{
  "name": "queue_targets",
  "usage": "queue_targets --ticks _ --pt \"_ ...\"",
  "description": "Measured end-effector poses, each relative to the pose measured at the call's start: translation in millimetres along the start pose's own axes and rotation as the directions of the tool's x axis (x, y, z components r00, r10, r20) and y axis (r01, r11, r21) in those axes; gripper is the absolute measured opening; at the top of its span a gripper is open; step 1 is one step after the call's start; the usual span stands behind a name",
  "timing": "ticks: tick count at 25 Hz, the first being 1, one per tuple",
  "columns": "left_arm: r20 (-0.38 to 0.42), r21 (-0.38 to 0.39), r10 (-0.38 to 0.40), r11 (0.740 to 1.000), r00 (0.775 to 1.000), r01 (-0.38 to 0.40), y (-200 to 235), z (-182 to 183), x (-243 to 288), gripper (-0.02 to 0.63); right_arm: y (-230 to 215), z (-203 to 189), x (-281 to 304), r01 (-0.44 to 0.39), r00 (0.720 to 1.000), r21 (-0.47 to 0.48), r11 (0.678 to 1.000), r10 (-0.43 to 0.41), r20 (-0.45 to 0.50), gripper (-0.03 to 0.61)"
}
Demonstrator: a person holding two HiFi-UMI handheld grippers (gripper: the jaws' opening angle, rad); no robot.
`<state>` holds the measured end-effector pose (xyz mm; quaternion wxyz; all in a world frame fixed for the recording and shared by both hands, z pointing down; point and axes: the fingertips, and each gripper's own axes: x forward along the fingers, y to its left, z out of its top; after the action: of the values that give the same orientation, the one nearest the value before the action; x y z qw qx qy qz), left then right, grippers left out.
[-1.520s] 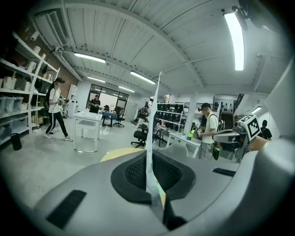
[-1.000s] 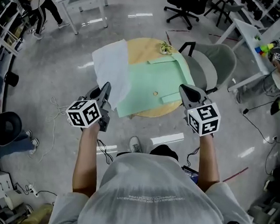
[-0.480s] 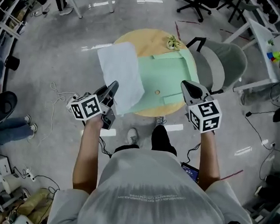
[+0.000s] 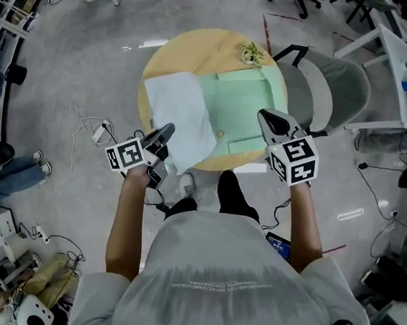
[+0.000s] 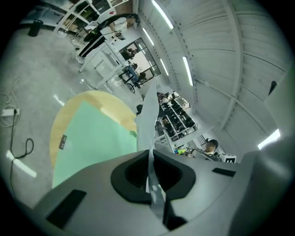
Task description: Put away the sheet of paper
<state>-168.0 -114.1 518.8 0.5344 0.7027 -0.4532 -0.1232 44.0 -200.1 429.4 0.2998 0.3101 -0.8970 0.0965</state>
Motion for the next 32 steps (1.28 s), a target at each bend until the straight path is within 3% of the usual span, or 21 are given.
queue_targets --ticks 6,15,20,23,32 --pt "-0.008 -0.113 -0.015 0.994 1.0 0.014 18 -8 30 0.02 -20 -22 20 -0.02 0.999 0.039 0.999 0.022 -0.046 0.028" --pt "-0.092 -0.115 0.014 0.993 0.996 -0.024 42 -23 53 0.02 -29 -37 36 -0.038 0.995 0.078 0.996 0.045 -0.084 0.028" --pt "-0.087 -0.154 0.031 0.987 0.996 -0.044 55 -29 53 0.02 -32 -49 39 -0.04 0.993 0.09 0.995 0.05 -0.107 0.028" --pt "-0.105 -0.129 0.062 0.989 0.993 -0.075 65 -34 50 0.02 -32 -52 40 -0.038 0.992 0.096 0.995 0.049 -0.114 0.028" --pt "-0.128 -0.146 0.049 0.987 0.991 -0.068 68 -47 64 0.02 -33 -60 38 -0.03 0.991 0.109 0.994 0.043 -0.125 0.028"
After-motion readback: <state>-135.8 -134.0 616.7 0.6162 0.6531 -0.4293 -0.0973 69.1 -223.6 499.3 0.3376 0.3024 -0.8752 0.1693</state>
